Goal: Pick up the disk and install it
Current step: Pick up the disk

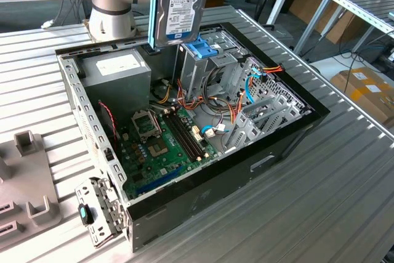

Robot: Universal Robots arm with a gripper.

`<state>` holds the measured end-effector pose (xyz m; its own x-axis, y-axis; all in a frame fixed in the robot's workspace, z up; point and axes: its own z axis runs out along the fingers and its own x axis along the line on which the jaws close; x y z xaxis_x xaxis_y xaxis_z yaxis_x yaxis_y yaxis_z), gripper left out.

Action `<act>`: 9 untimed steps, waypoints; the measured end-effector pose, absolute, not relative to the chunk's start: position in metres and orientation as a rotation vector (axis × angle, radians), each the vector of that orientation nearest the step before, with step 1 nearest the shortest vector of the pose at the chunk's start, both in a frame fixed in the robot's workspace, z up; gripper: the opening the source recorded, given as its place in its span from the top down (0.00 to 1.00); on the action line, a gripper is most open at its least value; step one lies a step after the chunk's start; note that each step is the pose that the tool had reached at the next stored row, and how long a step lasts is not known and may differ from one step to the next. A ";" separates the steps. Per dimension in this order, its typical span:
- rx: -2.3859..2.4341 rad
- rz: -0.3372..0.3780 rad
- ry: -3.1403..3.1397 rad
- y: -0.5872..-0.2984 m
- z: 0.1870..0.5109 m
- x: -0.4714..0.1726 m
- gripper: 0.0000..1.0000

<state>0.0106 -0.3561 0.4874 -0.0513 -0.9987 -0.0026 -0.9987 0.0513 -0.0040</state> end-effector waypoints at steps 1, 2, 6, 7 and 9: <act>-2.161 -0.002 2.274 -0.356 0.487 0.013 0.65; -2.161 -0.002 2.274 -0.356 0.487 0.014 0.65; -2.161 -0.002 2.274 -0.356 0.487 0.020 0.65; -2.161 -0.002 2.274 -0.356 0.487 0.022 0.65; -2.161 -0.002 2.274 -0.356 0.487 0.027 0.65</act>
<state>0.0268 -0.3562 0.4874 -0.0512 -0.9987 -0.0026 -0.9987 0.0512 -0.0040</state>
